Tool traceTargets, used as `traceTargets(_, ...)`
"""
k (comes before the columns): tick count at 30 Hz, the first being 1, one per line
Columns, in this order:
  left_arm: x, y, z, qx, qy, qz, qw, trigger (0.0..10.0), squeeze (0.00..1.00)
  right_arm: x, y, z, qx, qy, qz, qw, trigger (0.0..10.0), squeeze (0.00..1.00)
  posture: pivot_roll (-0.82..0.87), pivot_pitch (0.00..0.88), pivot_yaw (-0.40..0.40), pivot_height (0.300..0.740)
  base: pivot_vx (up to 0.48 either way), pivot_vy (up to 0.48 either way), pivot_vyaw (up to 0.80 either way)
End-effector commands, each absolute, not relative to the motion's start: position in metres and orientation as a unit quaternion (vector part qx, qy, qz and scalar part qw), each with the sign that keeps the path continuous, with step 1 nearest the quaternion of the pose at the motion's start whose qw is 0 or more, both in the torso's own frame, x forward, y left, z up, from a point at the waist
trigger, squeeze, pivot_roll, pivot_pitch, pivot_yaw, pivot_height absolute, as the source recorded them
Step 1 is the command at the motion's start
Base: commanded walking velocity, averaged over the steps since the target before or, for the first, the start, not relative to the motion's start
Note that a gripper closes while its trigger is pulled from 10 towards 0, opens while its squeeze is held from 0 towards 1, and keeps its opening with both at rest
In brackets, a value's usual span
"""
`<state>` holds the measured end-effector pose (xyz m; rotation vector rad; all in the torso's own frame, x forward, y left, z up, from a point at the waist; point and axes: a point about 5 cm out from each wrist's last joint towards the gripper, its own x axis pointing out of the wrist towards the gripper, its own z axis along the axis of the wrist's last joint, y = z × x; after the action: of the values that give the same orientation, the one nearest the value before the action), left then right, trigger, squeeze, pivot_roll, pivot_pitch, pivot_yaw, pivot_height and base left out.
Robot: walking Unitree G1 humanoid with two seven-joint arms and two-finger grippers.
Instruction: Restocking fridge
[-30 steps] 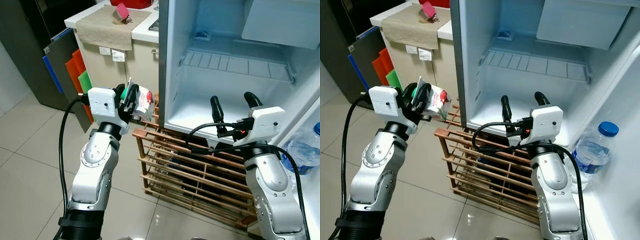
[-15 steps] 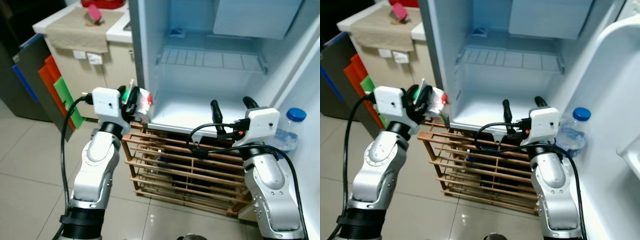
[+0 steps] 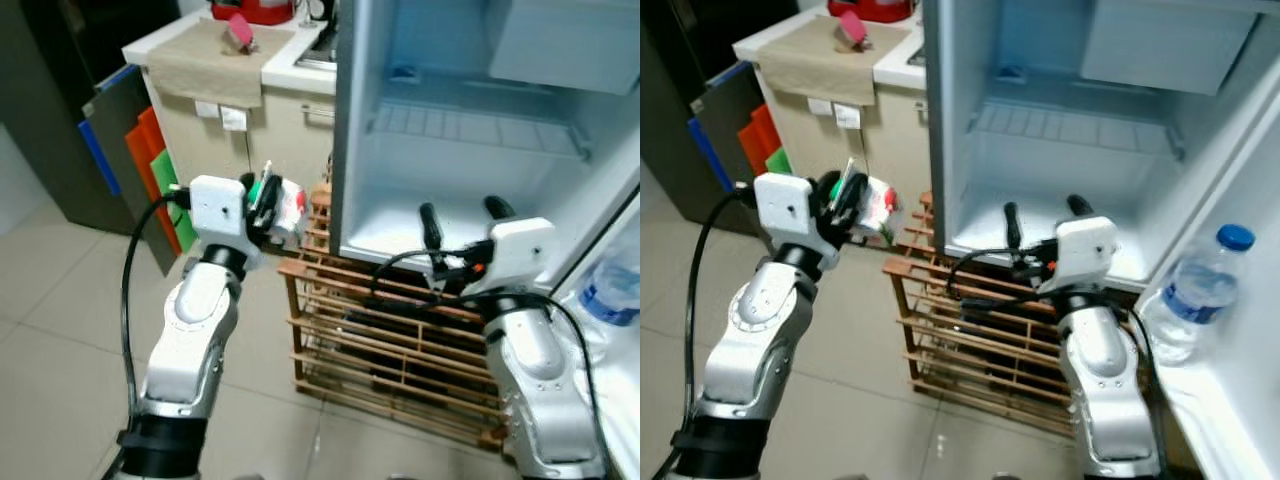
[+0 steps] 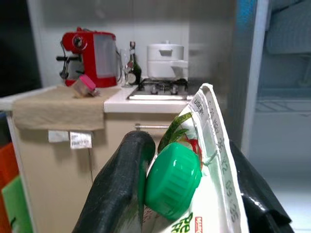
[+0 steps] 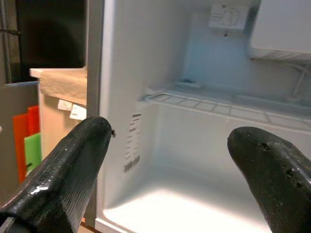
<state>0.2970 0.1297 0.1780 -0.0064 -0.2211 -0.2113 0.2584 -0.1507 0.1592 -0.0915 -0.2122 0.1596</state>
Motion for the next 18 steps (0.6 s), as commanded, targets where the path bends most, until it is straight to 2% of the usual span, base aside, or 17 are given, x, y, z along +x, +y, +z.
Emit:
traceTargets(1,0.2988,0.1171,0.1880,-0.010,-0.129,-0.133,0.983,10.0,0.00,0.2583,-0.1570,0.1589,-0.054,-0.103,0.069,0.991,10.0,0.00,-0.15,0.000,0.020,0.740,0.000,0.000,-0.78)
traceTargets(2,0.2988,0.1171,0.1880,-0.010,-0.129,-0.133,0.983,10.0,0.00,0.2583,-0.1570,0.1589,-0.054,-0.103,0.069,0.991,10.0,0.00,-0.15,0.000,0.020,0.740,0.000,0.000,-0.78)
traceTargets(9,0.3038,0.1157,0.1875,-0.009,-0.123,-0.130,0.984,10.0,0.00,0.2592,-0.1594,0.1577,-0.062,-0.101,0.059,0.991,10.0,0.00,-0.16,0.000,0.027,0.740,0.000,0.000,0.00)
traceTargets(14,0.3068,0.1171,0.1844,-0.013,-0.112,-0.123,0.986,10.0,0.00,0.2595,-0.1616,0.1546,-0.058,-0.097,0.054,0.992,10.0,0.00,-0.16,0.000,0.033,0.740,0.000,0.000,-0.80)
traceTargets(18,0.3077,0.1180,0.1835,-0.021,-0.109,-0.121,0.986,10.0,0.00,0.2603,-0.1604,0.1536,-0.056,-0.098,0.054,0.992,10.0,0.00,-0.16,0.000,0.034,0.740,0.000,0.000,0.00)
